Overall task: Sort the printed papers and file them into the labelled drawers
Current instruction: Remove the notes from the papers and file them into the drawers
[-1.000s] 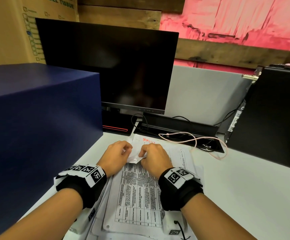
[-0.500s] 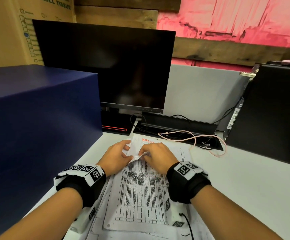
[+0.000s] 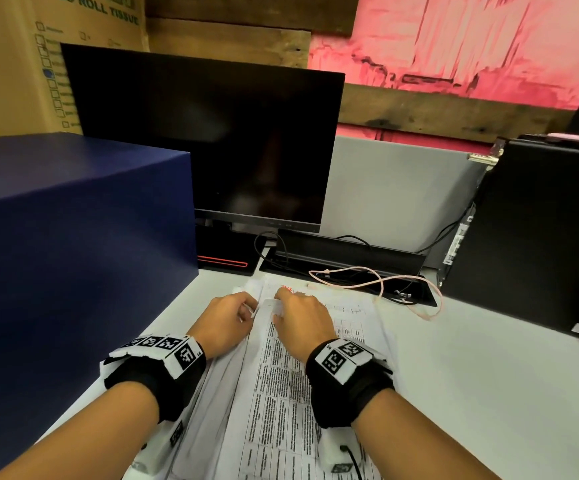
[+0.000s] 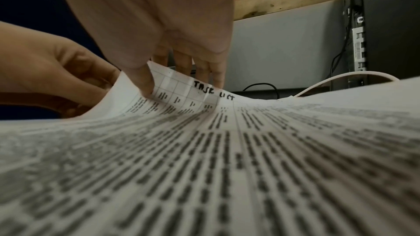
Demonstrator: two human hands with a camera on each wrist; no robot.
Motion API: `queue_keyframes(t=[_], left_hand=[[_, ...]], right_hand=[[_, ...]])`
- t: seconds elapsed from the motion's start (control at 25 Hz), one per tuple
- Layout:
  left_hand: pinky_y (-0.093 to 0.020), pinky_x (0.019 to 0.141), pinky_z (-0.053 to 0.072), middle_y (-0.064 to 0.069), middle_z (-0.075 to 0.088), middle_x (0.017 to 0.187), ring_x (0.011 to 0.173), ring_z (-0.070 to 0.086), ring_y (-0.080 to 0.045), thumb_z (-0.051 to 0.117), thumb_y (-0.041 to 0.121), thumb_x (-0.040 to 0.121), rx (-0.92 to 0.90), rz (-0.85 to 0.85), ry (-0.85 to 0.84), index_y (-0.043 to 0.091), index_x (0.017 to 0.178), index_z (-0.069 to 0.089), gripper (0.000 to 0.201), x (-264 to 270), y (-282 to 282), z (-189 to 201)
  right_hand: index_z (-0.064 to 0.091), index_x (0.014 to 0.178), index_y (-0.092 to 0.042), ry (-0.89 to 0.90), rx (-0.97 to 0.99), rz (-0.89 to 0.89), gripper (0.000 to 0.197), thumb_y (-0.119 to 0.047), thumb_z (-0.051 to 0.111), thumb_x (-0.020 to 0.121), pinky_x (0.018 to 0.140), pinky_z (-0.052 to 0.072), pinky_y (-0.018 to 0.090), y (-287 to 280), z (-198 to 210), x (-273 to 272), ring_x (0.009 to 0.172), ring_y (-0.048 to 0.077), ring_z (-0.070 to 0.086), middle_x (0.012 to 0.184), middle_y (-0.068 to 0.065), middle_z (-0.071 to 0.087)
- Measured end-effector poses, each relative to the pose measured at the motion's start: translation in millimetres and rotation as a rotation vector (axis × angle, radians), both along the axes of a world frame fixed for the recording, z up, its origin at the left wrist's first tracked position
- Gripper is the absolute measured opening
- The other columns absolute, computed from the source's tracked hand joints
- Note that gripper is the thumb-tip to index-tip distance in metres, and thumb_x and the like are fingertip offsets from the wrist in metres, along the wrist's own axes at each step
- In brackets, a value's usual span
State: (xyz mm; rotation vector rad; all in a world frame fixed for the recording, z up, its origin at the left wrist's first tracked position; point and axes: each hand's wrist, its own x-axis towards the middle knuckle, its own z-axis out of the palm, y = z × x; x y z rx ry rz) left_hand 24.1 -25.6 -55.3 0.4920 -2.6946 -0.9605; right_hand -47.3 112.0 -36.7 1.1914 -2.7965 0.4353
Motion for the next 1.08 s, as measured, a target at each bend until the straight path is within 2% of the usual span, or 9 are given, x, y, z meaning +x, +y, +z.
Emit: queue_keyframes(t=[0.16, 0.28, 0.36, 0.56, 0.68, 0.84, 0.92, 0.96, 1.08], left_hand=[[-0.011, 0.062, 0.042, 0.009, 0.061, 0.074, 0.066, 0.055, -0.003, 0.057, 0.011, 0.089, 0.036, -0.016, 0.025, 0.024, 0.108, 0.059, 0.023, 0, 0, 1], [-0.022, 0.067, 0.048, 0.009, 0.061, 0.073, 0.070, 0.056, -0.010, 0.060, 0.016, 0.087, -0.013, -0.003, -0.027, 0.029, 0.086, 0.056, 0.014, 1, -2, 0], [-0.029, 0.070, 0.051, 0.010, 0.061, 0.076, 0.074, 0.056, -0.011, 0.062, 0.022, 0.084, -0.059, 0.034, -0.075, 0.031, 0.075, 0.052, 0.017, 2, -2, 2], [-0.026, 0.055, 0.037, 0.005, 0.050, 0.067, 0.061, 0.043, -0.014, 0.063, 0.023, 0.076, -0.042, 0.128, -0.131, 0.019, 0.065, 0.038, 0.028, 3, 1, 6], [-0.023, 0.052, 0.034, 0.008, 0.048, 0.065, 0.058, 0.043, -0.009, 0.059, 0.021, 0.084, 0.030, 0.118, -0.051, 0.023, 0.066, 0.037, 0.028, 4, 5, 10], [-0.011, 0.055, 0.035, 0.012, 0.057, 0.071, 0.061, 0.050, -0.003, 0.057, 0.025, 0.094, 0.041, 0.072, 0.187, 0.032, 0.076, 0.052, 0.020, 5, 3, 11], [-0.014, 0.065, 0.040, 0.009, 0.062, 0.084, 0.069, 0.054, -0.004, 0.059, 0.025, 0.093, 0.041, 0.123, 0.260, 0.029, 0.092, 0.061, 0.004, 2, -2, 8], [-0.017, 0.068, 0.042, 0.007, 0.062, 0.088, 0.071, 0.055, -0.006, 0.061, 0.024, 0.092, 0.046, 0.146, 0.284, 0.027, 0.099, 0.062, 0.008, 1, -3, 6], [-0.014, 0.065, 0.041, 0.007, 0.061, 0.088, 0.073, 0.054, -0.005, 0.065, 0.019, 0.089, -0.001, 0.162, 0.301, 0.026, 0.098, 0.063, 0.012, 1, -5, 5]], right_hand=[[0.054, 0.117, -0.016, -0.005, -0.084, 0.012, 0.021, -0.019, 0.043, 0.100, 0.088, 0.048, 0.041, 1, -3, -4, 0.102, 0.032, 0.057, 0.109, 0.010, 0.061], [0.063, 0.115, -0.018, 0.037, -0.056, -0.030, 0.024, -0.019, 0.045, 0.099, 0.089, 0.047, 0.038, -1, -4, -4, 0.105, 0.029, 0.056, 0.111, 0.008, 0.061], [0.066, 0.112, -0.019, 0.059, -0.042, -0.059, 0.023, -0.018, 0.049, 0.096, 0.090, 0.047, 0.036, -2, -5, -4, 0.104, 0.028, 0.057, 0.111, 0.006, 0.063], [0.063, 0.104, -0.015, 0.061, 0.045, -0.014, 0.020, -0.027, 0.050, 0.095, 0.087, 0.048, 0.036, 7, 1, -10, 0.100, 0.028, 0.059, 0.103, 0.007, 0.066], [0.061, 0.100, -0.011, -0.049, 0.063, 0.010, 0.022, -0.030, 0.050, 0.096, 0.081, 0.050, 0.037, 9, 0, -10, 0.099, 0.030, 0.059, 0.103, 0.011, 0.064], [0.062, 0.099, -0.009, -0.122, 0.001, 0.052, 0.032, -0.038, 0.049, 0.098, 0.080, 0.051, 0.038, 0, -10, 3, 0.098, 0.031, 0.058, 0.104, 0.014, 0.059], [0.063, 0.102, -0.010, -0.119, 0.005, 0.049, 0.034, -0.040, 0.048, 0.098, 0.082, 0.051, 0.038, -2, -12, 6, 0.099, 0.031, 0.057, 0.107, 0.014, 0.058], [0.064, 0.103, -0.011, -0.107, 0.005, 0.044, 0.034, -0.040, 0.048, 0.098, 0.082, 0.051, 0.039, -1, -11, 6, 0.099, 0.030, 0.057, 0.107, 0.013, 0.058], [0.065, 0.105, -0.012, -0.051, -0.002, 0.029, 0.029, -0.034, 0.047, 0.099, 0.081, 0.051, 0.037, 2, -8, 5, 0.101, 0.030, 0.057, 0.109, 0.011, 0.059]])
